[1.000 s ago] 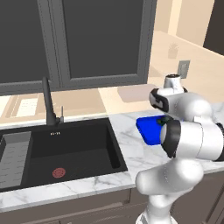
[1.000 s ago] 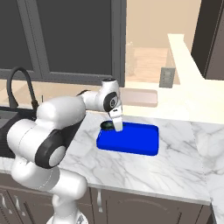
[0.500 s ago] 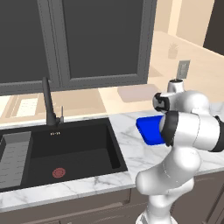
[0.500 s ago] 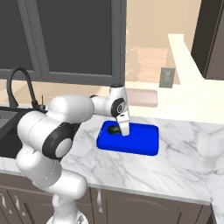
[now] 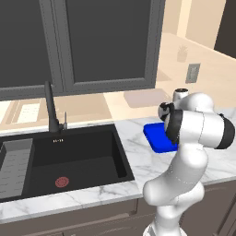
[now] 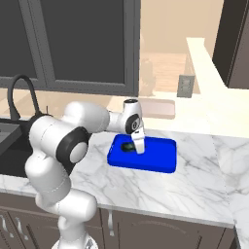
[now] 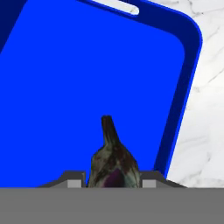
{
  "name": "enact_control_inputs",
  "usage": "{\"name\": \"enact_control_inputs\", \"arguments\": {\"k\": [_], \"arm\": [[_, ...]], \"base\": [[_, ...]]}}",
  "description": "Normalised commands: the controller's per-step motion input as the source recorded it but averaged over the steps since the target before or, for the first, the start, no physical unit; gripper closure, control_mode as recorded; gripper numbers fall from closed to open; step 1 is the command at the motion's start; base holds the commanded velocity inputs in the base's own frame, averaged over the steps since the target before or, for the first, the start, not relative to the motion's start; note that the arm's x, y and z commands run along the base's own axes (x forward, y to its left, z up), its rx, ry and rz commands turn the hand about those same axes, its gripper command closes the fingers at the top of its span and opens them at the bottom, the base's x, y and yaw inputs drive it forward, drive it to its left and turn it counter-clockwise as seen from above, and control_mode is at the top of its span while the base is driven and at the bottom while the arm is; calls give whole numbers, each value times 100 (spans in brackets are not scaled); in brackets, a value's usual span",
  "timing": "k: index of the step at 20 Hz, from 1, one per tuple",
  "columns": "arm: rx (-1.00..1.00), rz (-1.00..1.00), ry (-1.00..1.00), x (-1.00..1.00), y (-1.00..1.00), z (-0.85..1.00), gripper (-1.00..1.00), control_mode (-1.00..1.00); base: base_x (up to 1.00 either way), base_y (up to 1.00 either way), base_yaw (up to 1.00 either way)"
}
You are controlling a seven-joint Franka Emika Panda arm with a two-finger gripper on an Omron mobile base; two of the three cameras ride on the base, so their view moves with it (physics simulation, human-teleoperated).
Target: Pick up all produce items and place them in the sink. Turn on the sink faucet to wash them. Then turn the sink off and put them in the tray.
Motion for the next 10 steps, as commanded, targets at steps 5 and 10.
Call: {"name": "enact_control_inputs", "arguments": {"k": [5, 10], "arm": [[2, 0, 0, 18, -14, -27, 100, -100], [4, 0, 0, 18, -13, -25, 100, -100]], "base": [[0, 0, 0], [0, 0, 0]]}}
